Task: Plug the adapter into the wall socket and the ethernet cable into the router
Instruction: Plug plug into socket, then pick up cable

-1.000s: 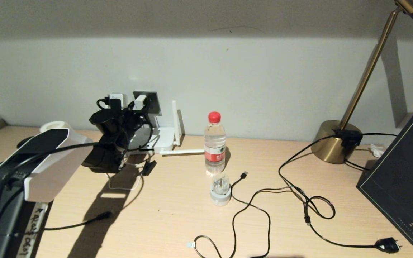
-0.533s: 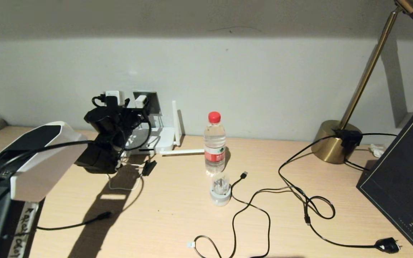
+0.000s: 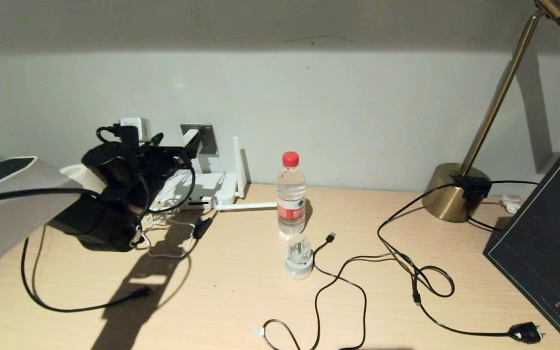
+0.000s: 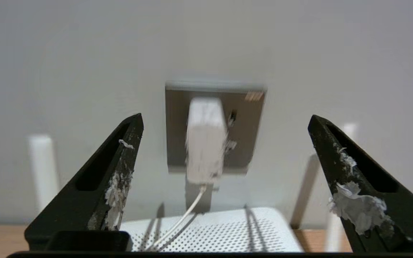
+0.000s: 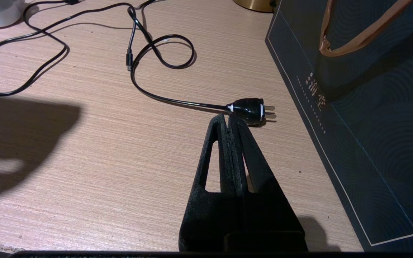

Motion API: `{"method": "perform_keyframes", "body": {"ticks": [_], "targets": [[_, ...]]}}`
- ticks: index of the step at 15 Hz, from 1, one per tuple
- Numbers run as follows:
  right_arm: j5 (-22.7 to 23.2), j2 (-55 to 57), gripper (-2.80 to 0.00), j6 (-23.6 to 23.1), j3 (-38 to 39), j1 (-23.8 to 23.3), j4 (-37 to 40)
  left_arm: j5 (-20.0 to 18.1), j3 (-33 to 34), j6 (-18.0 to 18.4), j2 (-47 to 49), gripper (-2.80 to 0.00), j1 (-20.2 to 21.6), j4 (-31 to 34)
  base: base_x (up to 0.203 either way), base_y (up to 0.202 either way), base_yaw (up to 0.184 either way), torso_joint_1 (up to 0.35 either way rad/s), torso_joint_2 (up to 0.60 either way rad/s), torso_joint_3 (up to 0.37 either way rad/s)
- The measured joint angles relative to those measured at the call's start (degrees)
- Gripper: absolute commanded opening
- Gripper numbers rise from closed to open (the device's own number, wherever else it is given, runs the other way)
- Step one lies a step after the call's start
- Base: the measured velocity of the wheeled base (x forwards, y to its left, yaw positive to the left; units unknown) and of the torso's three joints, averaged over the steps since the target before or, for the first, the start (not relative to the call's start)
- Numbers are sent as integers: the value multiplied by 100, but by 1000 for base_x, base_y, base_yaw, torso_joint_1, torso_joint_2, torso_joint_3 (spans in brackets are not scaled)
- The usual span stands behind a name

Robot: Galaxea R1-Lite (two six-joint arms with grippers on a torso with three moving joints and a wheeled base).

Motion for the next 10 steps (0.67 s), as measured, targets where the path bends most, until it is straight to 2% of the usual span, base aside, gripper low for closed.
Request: {"method": "perform_keyframes", "body": {"ticks": [4,6,8,10], "targets": [[2,0,-280,-5,0,0,0,-332,1210,53,-1330,0,-41,95,0,0,0,0,0,0],[2,0,-280,-5,0,0,0,-647,1659,196,-2146,0,-24,543,0,0,0,0,0,0],[0,0,-280,-5,0,0,0,-953,1869,418,-3069,0,21,1524,0,0,0,0,0,0],[0,0,-280,-10,0,0,0,-1398,1848,802,-4067,0,162,3125,0,0,0,0,0,0]]}}
